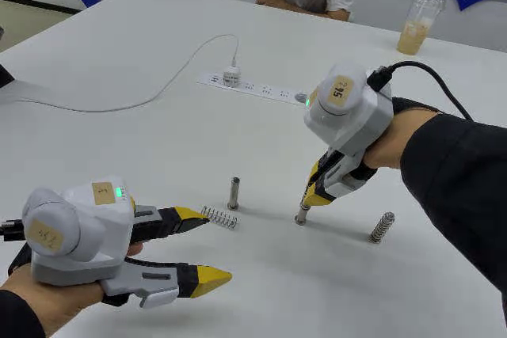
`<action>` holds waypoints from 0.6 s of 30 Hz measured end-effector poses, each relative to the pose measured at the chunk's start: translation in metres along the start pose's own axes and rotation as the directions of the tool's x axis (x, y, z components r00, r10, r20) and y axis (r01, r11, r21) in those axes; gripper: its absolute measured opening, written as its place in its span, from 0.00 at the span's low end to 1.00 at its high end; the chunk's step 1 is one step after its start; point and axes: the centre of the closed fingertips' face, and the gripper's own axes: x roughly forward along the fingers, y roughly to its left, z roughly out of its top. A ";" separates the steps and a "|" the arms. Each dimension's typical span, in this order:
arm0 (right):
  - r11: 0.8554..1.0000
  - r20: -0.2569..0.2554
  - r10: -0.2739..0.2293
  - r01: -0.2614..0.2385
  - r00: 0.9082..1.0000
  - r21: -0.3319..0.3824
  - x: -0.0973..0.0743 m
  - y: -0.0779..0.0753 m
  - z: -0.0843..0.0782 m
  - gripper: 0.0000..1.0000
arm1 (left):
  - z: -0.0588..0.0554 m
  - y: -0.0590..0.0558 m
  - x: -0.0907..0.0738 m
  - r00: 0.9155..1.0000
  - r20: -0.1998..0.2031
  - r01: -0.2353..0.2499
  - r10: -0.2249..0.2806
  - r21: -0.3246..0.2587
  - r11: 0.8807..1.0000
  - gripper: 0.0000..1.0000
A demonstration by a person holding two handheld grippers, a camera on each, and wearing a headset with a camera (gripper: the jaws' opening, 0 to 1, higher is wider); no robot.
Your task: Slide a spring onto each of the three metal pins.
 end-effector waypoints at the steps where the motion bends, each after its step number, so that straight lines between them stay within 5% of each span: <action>1: 1.000 -0.002 0.001 -0.001 1.000 0.001 0.001 0.000 -0.001 0.12 | 0.000 0.000 0.000 1.000 0.000 0.000 0.000 0.000 1.000 0.50; 18: 1.000 -0.022 0.007 -0.007 1.000 0.014 0.019 -0.002 -0.008 0.13 | 0.000 0.001 0.001 1.000 0.001 -0.004 0.004 -0.005 1.000 0.50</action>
